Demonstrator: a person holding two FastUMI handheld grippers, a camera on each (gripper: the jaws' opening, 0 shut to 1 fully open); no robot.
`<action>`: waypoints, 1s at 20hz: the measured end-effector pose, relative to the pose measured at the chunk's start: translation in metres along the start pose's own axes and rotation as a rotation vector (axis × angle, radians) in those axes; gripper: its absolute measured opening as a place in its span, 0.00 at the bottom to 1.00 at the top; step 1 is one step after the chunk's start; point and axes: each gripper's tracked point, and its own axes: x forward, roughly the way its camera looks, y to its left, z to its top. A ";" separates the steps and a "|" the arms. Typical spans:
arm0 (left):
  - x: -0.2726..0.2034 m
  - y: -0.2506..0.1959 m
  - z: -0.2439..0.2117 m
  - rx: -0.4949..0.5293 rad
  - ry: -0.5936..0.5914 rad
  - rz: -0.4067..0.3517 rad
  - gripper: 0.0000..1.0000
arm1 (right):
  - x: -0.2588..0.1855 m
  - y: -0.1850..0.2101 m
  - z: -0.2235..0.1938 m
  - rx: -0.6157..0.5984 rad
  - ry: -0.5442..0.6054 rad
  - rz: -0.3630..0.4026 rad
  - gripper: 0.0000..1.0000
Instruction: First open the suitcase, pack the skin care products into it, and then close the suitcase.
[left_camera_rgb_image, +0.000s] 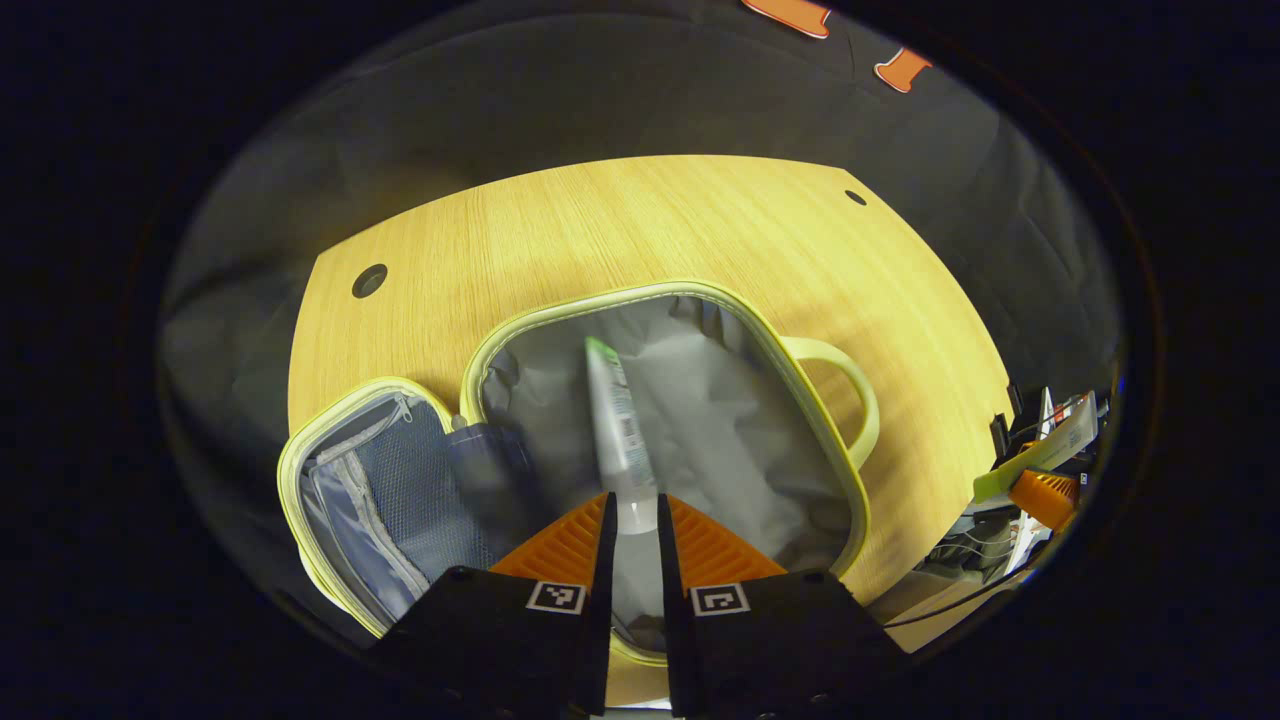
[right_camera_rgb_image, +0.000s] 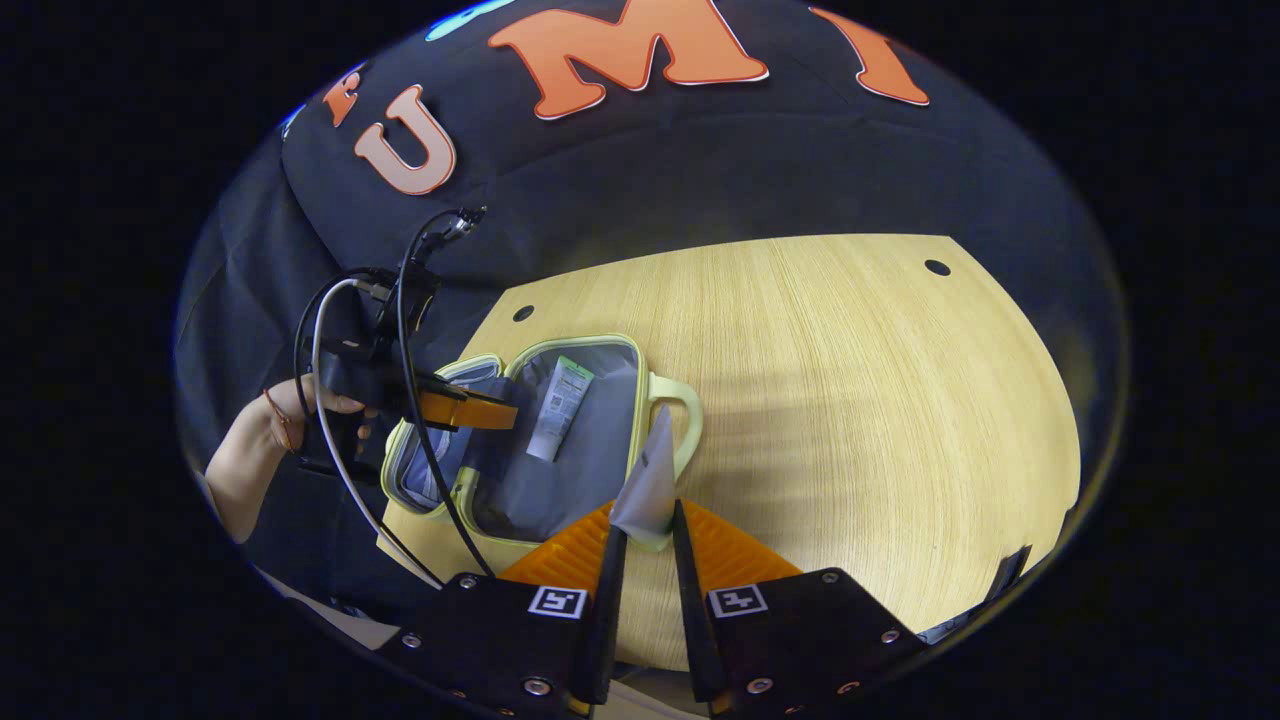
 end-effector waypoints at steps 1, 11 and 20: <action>-0.002 -0.006 -0.006 -0.026 -0.009 -0.026 0.24 | 0.000 0.003 0.002 0.006 -0.003 0.008 0.30; -0.048 0.006 -0.055 -0.271 -0.220 -0.096 0.66 | 0.017 0.037 0.019 -0.051 0.055 0.099 0.30; -0.094 0.075 -0.110 -0.494 -0.322 0.042 0.98 | 0.070 0.105 0.010 -0.059 0.229 0.222 0.30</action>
